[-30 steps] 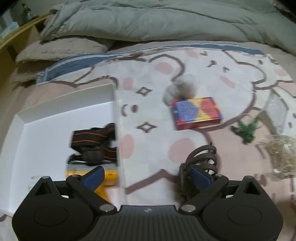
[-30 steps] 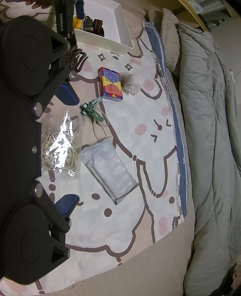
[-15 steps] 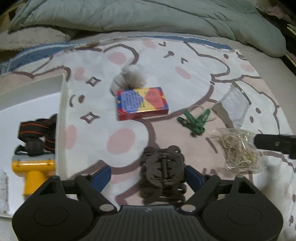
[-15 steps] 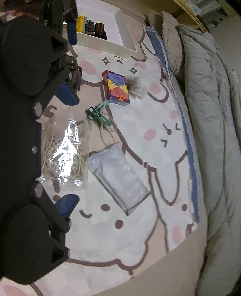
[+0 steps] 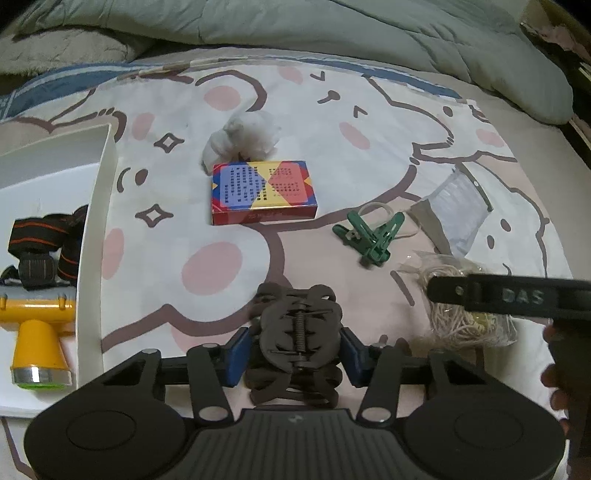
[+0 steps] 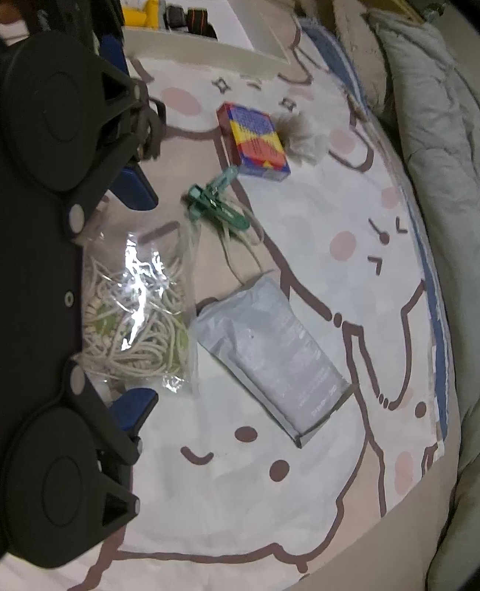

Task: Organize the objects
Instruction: 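Move the left tool to the dark coiled hair clip and grasp it, then grasp the bag of rubber bands with the right tool, then carry the hair clip with the left tool while the right tool carries the rubber band bag to the box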

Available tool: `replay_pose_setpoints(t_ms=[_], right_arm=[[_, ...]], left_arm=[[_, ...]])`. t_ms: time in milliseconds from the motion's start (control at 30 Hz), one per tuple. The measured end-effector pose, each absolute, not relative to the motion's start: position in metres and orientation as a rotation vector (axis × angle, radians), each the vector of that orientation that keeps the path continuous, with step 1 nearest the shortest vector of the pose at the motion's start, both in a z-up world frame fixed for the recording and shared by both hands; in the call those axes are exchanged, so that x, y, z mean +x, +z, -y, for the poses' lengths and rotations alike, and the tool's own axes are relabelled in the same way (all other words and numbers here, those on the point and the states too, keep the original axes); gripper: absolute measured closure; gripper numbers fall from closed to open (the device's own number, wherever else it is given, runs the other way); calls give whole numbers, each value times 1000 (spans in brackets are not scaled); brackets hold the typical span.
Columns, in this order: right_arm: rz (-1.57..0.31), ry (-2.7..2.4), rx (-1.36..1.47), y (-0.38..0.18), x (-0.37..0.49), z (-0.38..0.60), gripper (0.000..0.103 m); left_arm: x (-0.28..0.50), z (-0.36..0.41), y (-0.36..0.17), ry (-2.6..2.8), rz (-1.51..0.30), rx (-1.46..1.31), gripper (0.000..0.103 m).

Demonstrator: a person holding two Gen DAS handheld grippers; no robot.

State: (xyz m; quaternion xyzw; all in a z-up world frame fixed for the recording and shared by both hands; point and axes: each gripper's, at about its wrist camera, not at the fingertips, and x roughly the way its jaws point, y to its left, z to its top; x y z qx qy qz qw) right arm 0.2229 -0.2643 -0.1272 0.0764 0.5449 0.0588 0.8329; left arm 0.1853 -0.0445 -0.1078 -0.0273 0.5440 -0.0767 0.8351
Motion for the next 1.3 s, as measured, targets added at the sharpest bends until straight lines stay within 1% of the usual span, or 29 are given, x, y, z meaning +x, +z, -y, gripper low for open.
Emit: replay_pose_setpoints(t_ms=[133, 367, 433, 467, 533, 633, 1067, 1300], right_arm=[[-1165, 89, 149, -133, 228, 262, 0], [-1225, 48, 145, -148, 229, 270, 1], [-1232, 47, 156, -145, 229, 270, 13], [-1229, 60, 168, -144, 229, 270, 14], [-1232, 67, 153, -141, 227, 268, 25], [-1230, 89, 143, -134, 223, 268, 30], [-1066, 158, 119, -69, 205, 259, 31], [-1038, 173, 130, -55, 200, 252, 31]], left_arm=[[186, 45, -105, -169, -1143, -53, 58], [186, 45, -103, -175, -1138, -50, 58], [186, 45, -103, -175, -1136, -51, 58], [185, 45, -102, -174, -1135, -52, 58], [185, 45, -101, -172, -1132, -53, 58], [184, 44, -97, -174, -1121, -54, 58], [179, 27, -60, -152, -1020, -77, 58], [178, 4, -47, -127, -987, -109, 58]])
